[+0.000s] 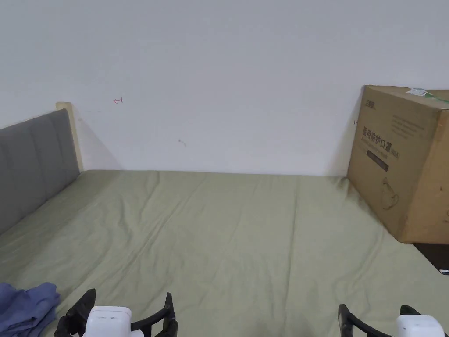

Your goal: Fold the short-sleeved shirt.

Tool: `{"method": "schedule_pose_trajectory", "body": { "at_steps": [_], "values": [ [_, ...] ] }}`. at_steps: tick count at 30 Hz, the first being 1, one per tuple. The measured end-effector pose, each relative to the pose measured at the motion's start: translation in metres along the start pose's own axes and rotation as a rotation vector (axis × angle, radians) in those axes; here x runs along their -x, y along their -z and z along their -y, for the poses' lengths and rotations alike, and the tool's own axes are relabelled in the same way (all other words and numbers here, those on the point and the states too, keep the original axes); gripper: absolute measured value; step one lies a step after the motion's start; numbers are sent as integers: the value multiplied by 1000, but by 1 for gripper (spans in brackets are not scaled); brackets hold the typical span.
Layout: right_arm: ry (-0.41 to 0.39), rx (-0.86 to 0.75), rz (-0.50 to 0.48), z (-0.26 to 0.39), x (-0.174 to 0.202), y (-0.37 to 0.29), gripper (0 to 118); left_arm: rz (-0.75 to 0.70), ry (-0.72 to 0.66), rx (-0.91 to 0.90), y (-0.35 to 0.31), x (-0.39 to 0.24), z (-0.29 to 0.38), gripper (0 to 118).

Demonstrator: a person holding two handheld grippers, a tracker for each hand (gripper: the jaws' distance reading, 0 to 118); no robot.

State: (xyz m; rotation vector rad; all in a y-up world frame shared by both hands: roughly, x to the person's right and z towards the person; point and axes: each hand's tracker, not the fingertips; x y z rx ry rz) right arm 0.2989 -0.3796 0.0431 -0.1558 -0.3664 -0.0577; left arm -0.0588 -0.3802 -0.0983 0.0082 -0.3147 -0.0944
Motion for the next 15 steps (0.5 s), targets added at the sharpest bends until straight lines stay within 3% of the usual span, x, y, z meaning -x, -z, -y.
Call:
{"method": "schedule_pose_trajectory", "body": {
  "at_steps": [5, 15],
  "values": [
    [102, 51, 48, -1, -17, 7, 97, -4, -26, 18, 2, 4, 0, 114],
    [50, 44, 73, -4, -3, 6, 97, 17, 0, 20, 4, -2, 0, 114]
  ]
}}
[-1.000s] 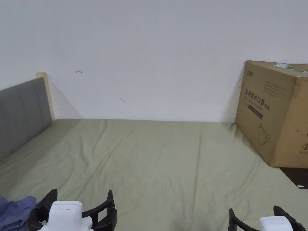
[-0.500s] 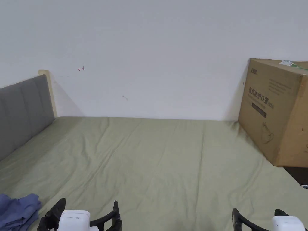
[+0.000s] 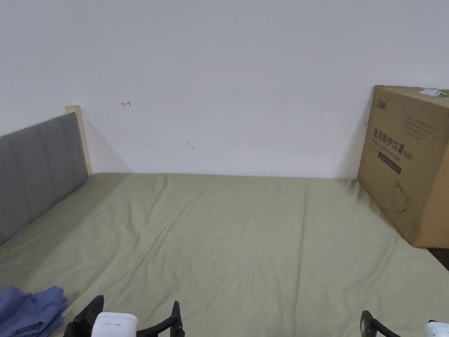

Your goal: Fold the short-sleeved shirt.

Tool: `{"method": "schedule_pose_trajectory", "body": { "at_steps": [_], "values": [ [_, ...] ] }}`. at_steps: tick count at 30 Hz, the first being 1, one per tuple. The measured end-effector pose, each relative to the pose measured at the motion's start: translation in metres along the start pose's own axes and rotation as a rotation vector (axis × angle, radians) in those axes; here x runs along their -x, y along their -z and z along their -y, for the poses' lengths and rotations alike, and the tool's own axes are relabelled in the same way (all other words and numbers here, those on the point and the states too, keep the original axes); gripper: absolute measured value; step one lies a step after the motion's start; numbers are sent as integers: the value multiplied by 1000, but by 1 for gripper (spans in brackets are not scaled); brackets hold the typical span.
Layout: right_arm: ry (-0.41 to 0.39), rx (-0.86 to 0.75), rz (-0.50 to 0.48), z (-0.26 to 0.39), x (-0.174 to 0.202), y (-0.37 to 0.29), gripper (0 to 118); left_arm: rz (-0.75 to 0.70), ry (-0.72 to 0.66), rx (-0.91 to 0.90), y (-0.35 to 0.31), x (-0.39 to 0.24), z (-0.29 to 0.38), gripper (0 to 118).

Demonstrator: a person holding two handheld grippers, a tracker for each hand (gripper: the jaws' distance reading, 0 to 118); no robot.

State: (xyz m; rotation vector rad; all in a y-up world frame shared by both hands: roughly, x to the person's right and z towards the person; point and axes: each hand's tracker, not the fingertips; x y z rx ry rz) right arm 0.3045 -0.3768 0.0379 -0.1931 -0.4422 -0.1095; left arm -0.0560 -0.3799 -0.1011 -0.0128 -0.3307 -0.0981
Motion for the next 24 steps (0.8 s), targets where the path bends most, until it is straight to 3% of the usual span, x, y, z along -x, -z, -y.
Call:
{"method": "schedule_pose_trajectory", "body": {
  "at_steps": [11, 24],
  "values": [
    [33, -14, -36, -2, -4, 1, 97, 15, 10, -3, 0, 1, 0, 114],
    [-47, -43, -49, -2, 12, -2, 97, 10, -5, -5, 0, 5, 0, 114]
  ]
}}
